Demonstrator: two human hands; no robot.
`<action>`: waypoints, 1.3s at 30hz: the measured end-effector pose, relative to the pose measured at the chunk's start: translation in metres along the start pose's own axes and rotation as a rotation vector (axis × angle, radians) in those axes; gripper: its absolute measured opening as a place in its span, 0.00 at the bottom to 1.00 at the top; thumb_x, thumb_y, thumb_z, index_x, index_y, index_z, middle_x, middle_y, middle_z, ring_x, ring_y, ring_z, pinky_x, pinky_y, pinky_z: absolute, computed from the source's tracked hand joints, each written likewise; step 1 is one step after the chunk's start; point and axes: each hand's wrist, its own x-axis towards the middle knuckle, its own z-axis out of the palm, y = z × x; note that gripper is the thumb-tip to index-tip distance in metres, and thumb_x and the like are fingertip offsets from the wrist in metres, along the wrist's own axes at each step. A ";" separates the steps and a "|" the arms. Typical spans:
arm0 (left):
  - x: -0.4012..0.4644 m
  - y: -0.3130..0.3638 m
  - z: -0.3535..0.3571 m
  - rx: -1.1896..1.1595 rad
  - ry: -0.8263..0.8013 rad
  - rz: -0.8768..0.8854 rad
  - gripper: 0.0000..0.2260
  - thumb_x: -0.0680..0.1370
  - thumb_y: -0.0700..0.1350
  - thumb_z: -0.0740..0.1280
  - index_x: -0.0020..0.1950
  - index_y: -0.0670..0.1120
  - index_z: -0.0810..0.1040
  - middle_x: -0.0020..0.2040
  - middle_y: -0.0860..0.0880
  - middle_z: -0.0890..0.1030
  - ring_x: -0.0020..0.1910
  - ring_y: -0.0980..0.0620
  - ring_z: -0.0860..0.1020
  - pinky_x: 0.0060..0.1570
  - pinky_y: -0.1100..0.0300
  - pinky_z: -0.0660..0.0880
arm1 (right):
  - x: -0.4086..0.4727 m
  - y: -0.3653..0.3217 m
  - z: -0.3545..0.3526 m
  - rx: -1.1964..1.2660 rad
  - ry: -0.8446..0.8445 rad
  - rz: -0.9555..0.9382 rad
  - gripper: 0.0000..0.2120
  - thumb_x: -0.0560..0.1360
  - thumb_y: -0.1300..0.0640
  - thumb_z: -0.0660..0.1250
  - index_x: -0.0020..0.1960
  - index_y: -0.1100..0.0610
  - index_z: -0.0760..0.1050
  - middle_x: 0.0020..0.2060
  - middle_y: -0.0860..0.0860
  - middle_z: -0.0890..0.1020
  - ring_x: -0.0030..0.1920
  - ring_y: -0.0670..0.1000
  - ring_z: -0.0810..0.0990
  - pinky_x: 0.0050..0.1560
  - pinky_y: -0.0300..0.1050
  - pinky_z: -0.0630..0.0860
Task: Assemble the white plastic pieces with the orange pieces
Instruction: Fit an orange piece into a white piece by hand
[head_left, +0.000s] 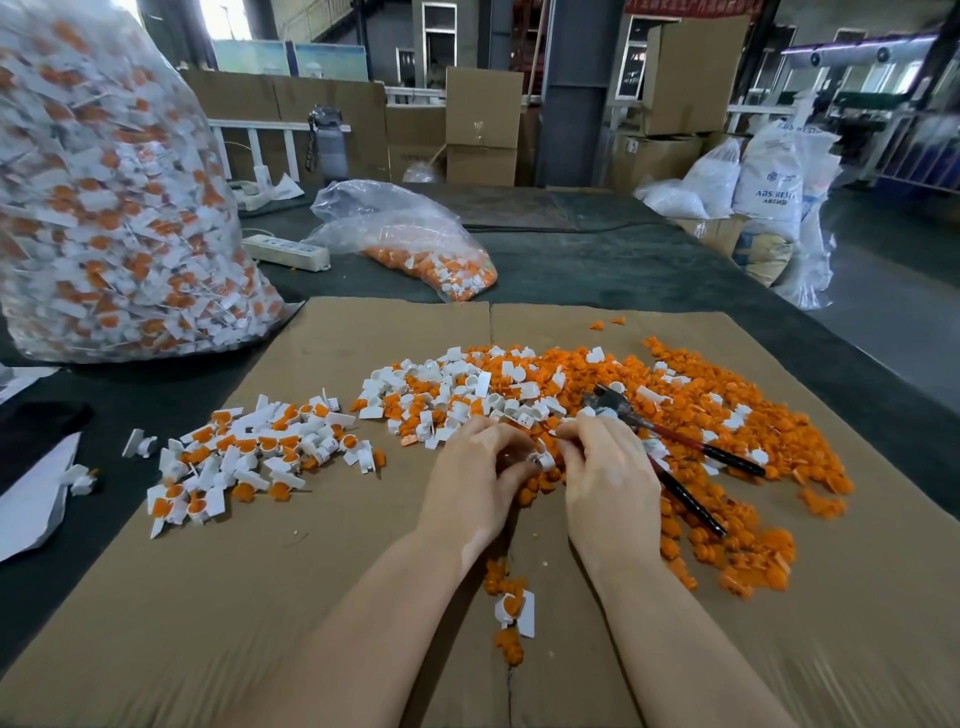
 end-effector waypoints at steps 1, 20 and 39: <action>-0.001 0.000 0.000 0.003 -0.004 0.010 0.09 0.76 0.46 0.68 0.55 0.48 0.80 0.52 0.53 0.78 0.51 0.59 0.73 0.50 0.73 0.66 | 0.000 0.000 0.000 0.001 0.004 -0.020 0.04 0.72 0.67 0.70 0.46 0.63 0.80 0.39 0.55 0.81 0.42 0.55 0.80 0.44 0.49 0.79; -0.001 -0.001 0.002 0.037 -0.044 -0.006 0.12 0.77 0.48 0.66 0.60 0.52 0.78 0.50 0.55 0.72 0.53 0.56 0.70 0.53 0.66 0.68 | -0.001 -0.002 -0.002 0.073 -0.012 -0.014 0.03 0.74 0.67 0.68 0.45 0.62 0.80 0.39 0.54 0.81 0.42 0.53 0.80 0.42 0.46 0.78; -0.008 -0.003 -0.005 -0.228 0.077 -0.146 0.03 0.77 0.44 0.66 0.45 0.53 0.77 0.39 0.58 0.78 0.41 0.61 0.77 0.40 0.76 0.70 | -0.003 -0.003 -0.007 0.125 -0.051 -0.053 0.03 0.73 0.67 0.69 0.45 0.62 0.80 0.39 0.53 0.81 0.42 0.51 0.79 0.43 0.41 0.76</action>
